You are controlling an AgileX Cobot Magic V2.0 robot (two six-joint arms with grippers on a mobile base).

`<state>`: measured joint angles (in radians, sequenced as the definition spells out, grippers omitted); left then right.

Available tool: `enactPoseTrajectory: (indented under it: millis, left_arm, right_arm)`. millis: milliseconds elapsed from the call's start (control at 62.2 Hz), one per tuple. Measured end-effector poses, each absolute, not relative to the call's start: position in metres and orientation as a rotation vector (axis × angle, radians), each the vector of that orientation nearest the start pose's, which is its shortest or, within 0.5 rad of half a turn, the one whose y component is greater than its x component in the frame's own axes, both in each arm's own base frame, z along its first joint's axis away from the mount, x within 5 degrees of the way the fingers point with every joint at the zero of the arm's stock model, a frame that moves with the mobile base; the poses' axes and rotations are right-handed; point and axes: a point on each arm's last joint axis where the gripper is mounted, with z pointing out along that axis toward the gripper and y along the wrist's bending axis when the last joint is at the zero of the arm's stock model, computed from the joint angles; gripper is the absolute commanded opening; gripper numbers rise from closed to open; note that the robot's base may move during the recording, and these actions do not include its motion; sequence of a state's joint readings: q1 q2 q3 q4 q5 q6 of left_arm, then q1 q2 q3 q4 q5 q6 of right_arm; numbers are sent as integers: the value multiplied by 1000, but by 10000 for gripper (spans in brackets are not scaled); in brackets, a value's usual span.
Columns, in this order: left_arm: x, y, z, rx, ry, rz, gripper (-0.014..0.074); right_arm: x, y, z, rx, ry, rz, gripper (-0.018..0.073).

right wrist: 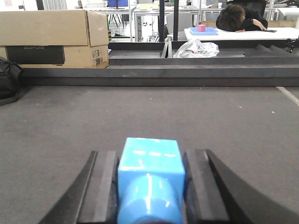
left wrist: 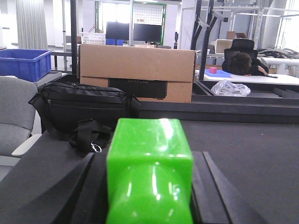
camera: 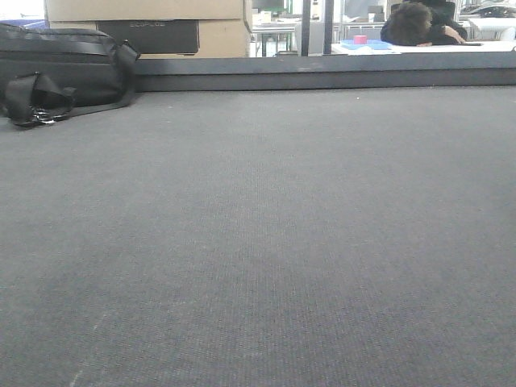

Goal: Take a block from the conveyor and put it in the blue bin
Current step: 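Turn the base away from the conveyor while holding both bricks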

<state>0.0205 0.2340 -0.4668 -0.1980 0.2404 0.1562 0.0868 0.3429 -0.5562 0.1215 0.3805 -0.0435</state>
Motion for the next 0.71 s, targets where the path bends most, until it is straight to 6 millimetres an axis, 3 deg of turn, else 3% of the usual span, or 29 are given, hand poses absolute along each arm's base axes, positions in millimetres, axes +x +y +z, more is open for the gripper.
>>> enactPoseTrajectory:
  millis: [708]
  left_arm:
    - [56,-3,333,-4,1490,-48,-111]
  right_arm:
    - [70,10,342,-49,1650,156,-162]
